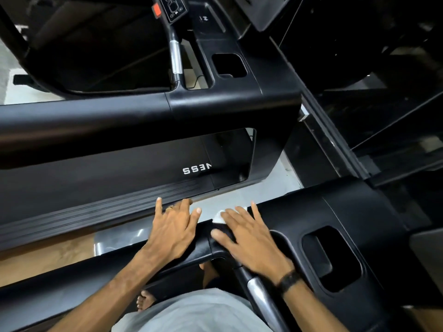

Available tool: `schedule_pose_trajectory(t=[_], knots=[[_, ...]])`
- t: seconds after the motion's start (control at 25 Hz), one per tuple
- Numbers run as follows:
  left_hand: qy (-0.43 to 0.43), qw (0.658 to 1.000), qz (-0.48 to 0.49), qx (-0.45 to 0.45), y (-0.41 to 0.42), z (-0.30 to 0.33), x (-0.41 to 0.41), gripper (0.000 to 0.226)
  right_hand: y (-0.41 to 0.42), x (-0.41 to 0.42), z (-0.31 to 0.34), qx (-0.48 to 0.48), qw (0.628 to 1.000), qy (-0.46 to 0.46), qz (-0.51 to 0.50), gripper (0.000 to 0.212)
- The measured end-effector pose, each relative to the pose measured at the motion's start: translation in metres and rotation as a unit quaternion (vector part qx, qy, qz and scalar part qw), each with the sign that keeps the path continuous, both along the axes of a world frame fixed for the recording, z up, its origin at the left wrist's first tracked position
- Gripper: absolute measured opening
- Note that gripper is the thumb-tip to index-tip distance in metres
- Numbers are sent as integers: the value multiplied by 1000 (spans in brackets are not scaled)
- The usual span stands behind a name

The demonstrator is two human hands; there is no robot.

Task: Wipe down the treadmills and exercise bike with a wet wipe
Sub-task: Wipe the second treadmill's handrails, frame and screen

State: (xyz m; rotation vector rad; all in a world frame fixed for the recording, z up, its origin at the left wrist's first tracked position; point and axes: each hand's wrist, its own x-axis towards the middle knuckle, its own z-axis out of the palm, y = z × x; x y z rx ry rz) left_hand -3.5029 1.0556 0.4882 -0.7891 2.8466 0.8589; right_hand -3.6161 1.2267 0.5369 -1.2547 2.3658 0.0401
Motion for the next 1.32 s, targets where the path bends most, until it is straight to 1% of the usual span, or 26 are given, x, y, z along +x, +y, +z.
schedule_pose_trajectory(t=[0.08, 0.16, 0.24, 0.28, 0.32, 0.4, 0.48, 0.52, 0.56, 0.6, 0.68, 0.72, 0.76, 0.8, 0.88, 0.92, 0.96, 1.0, 1.04, 1.12, 1.16, 1.2, 1.24, 1.32], knots=[[-1, 1000, 9, 19, 5, 1, -7, 78, 41, 11, 12, -42, 999, 34, 7, 82], [11, 999, 4, 40, 14, 1, -17, 78, 70, -8, 11, -24, 994, 89, -52, 87], [18, 998, -21, 55, 25, 1, -30, 72, 66, -34, 2, 14, 985, 115, -131, 102], [21, 997, -34, 59, 31, 2, -36, 69, 52, -41, -1, 12, 981, 117, -152, 108], [23, 997, -45, 60, 36, 2, -42, 67, 36, -38, -2, 8, 981, 115, -154, 107], [28, 996, -73, 50, 43, 4, -50, 72, 22, -16, -6, -28, 989, 100, -101, 95], [21, 995, -91, 37, 45, 3, -51, 77, 44, 11, 3, -88, 992, 76, -43, 76], [16, 995, -90, 37, 46, 2, -50, 76, 65, 14, 8, -105, 990, 81, -39, 70], [12, 995, -84, 42, 47, 0, -48, 72, 86, 8, 9, -102, 988, 97, -58, 68], [11, 996, -80, 47, 48, -1, -48, 68, 100, -4, 11, -76, 985, 120, -96, 71], [12, 995, -87, 53, 48, -1, -49, 63, 104, -31, 13, 1, 972, 162, -170, 88], [11, 994, -93, 51, 48, 0, -50, 63, 94, -39, 10, 27, 968, 169, -184, 95], [10, 994, -96, 50, 48, 0, -51, 64, 81, -38, 7, 38, 968, 162, -186, 99], [8, 994, -94, 51, 47, 2, -51, 64, 72, -31, 5, 38, 973, 153, -167, 100], [9, 995, -85, 56, 44, 4, -48, 66, 76, -11, 8, 20, 985, 138, -100, 96], [10, 995, -81, 58, 44, 5, -47, 67, 88, -1, 13, 15, 986, 148, -76, 92], [9, 995, -77, 57, 45, 5, -46, 69, 104, 1, 15, 14, 982, 173, -74, 89], [10, 996, -75, 54, 46, 3, -46, 70, 118, -6, 16, 28, 976, 193, -101, 91], [10, 996, -77, 48, 47, 1, -47, 70, 126, -18, 16, 48, 968, 196, -152, 98], [7, 995, -91, 40, 46, -2, -49, 73, 120, -51, 11, 66, 953, 163, -248, 114], [7, 995, -95, 42, 44, -3, -50, 76, 108, -67, 5, 55, 949, 157, -268, 118], [8, 994, -98, 46, 44, -3, -52, 78, 93, -76, 4, 45, 949, 143, -277, 116], [8, 994, -98, 54, 43, -3, -52, 77, 77, -78, 3, 43, 955, 127, -265, 112], [3, 993, -91, 72, 41, -2, -51, 76, 63, -62, 3, 47, 973, 129, -188, 105]])
